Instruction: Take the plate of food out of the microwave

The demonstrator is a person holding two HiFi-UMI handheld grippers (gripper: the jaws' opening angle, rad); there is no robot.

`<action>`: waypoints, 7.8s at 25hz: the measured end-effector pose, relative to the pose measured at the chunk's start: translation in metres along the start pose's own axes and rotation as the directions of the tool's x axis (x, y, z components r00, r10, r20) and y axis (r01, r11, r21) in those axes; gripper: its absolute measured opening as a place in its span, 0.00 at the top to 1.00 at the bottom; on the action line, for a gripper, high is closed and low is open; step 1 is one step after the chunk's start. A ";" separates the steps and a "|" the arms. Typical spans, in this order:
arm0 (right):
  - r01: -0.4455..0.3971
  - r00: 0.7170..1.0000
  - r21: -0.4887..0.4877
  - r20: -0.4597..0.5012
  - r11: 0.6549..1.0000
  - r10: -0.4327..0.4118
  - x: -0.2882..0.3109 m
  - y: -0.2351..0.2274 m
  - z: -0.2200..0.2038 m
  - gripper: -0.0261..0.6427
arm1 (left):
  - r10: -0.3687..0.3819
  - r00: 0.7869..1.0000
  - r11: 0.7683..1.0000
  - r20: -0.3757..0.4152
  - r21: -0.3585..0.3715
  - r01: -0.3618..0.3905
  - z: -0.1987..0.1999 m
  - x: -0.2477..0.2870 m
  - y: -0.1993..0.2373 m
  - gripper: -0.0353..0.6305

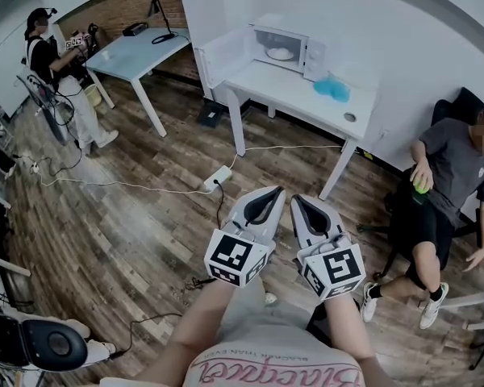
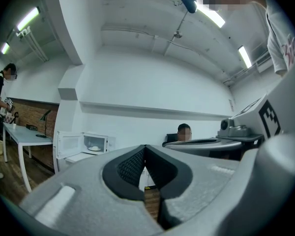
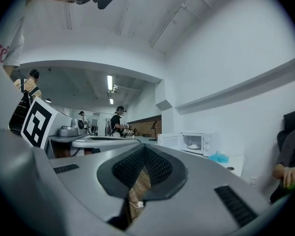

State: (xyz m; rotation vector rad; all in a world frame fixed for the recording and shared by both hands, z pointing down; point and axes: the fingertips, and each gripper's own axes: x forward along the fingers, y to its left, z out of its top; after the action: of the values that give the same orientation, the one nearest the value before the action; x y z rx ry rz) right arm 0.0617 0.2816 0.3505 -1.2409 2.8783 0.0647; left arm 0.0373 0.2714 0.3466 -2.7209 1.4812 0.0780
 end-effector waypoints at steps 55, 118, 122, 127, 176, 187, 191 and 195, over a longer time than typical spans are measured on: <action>0.199 0.980 -0.064 -0.011 0.978 -0.200 0.325 -0.208 -0.005 0.95 | -0.230 0.973 0.973 0.001 0.012 0.230 -0.015 0.292 0.260 0.94; -0.042 0.996 0.030 -0.075 0.999 0.045 0.548 -0.463 -0.049 0.94 | 0.045 0.986 0.997 -0.157 -0.061 -0.056 -0.076 0.578 0.426 0.94; -0.050 0.995 0.030 -0.080 0.998 0.053 0.557 -0.466 -0.054 0.94 | 0.048 0.984 0.994 -0.173 -0.093 -0.065 -0.085 0.584 0.437 0.94; -0.020 0.995 0.042 -0.095 0.999 0.024 0.569 -0.477 -0.065 0.94 | 0.029 0.985 0.990 -0.168 -0.135 -0.052 -0.095 0.597 0.450 0.94; 0.106 0.954 0.137 -0.293 0.985 -0.062 0.677 -0.525 -0.158 0.94 | -0.023 0.912 0.553 -0.410 -0.765 -0.331 -0.287 0.687 0.609 0.57; 0.125 0.946 0.144 -0.317 0.982 -0.074 0.679 -0.537 -0.171 0.94 | 0.027 0.837 0.423 -0.547 -0.752 -0.505 -0.313 0.702 0.619 0.56; 0.131 0.945 0.145 -0.319 0.981 -0.079 0.680 -0.539 -0.172 0.94 | 0.003 0.825 0.370 -0.565 -0.766 -0.525 -0.316 0.703 0.617 0.56; 0.134 0.944 0.142 -0.320 0.981 -0.083 0.679 -0.539 -0.172 0.94 | -0.036 0.819 0.344 -0.573 -0.776 -0.528 -0.316 0.703 0.614 0.59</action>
State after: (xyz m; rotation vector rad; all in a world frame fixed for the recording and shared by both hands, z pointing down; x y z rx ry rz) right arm -0.0109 -0.5885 0.4881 -1.4957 2.9817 -0.3957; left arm -0.0896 -0.6697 0.6079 -3.4306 2.7529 0.3347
